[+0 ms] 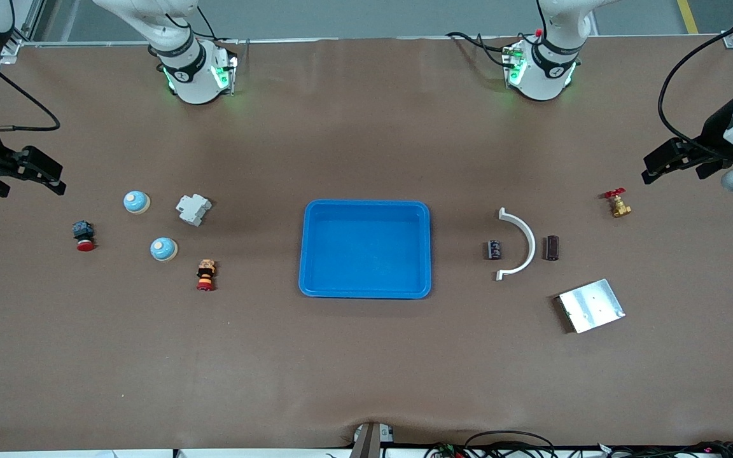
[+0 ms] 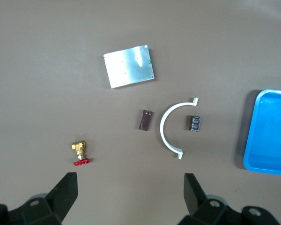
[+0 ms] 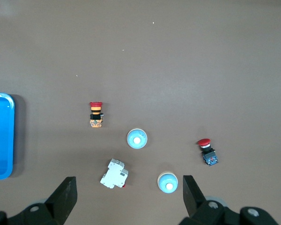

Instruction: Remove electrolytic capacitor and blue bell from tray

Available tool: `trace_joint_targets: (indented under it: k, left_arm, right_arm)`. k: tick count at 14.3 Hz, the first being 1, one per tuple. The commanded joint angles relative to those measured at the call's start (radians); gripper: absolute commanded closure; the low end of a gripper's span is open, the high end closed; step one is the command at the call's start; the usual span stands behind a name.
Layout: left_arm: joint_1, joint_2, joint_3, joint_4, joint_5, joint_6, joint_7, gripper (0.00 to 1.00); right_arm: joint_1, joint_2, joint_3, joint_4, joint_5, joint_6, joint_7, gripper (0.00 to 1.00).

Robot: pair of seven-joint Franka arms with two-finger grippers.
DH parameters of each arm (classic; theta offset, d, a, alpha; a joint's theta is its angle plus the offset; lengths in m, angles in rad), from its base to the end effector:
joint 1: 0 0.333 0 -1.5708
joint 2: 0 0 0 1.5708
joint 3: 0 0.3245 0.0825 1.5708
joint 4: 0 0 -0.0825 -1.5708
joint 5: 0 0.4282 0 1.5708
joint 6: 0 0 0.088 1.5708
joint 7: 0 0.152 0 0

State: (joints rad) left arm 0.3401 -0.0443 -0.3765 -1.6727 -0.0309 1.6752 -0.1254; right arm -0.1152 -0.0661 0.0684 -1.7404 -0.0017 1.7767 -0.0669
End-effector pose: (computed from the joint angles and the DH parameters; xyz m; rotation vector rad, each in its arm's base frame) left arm 0.5954 -0.0297 0.5689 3.1196 0.1429 0.0662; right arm 0.5978 -0.0273 0.5578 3.1254 0.0320 0.1591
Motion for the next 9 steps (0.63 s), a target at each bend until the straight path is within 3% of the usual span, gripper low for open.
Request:
trace_joint_targets:
  k: [1, 5, 9]
  left_arm:
    - [0.007, 0.020, -0.007, 0.053, -0.007, -0.029, -0.010, 0.00]
    - [0.007, 0.021, -0.007, 0.053, -0.007, -0.029, -0.010, 0.00]
    - [0.007, 0.020, -0.006, 0.053, -0.007, -0.029, -0.010, 0.00]
  right_arm:
    - [0.020, -0.015, -0.035, -0.016, 0.029, 0.007, 0.022, 0.00]
    - [-0.026, -0.014, -0.036, -0.045, 0.098, 0.003, 0.024, 0.00]
    - [-0.027, -0.024, -0.062, -0.079, 0.104, -0.006, 0.067, 0.00]
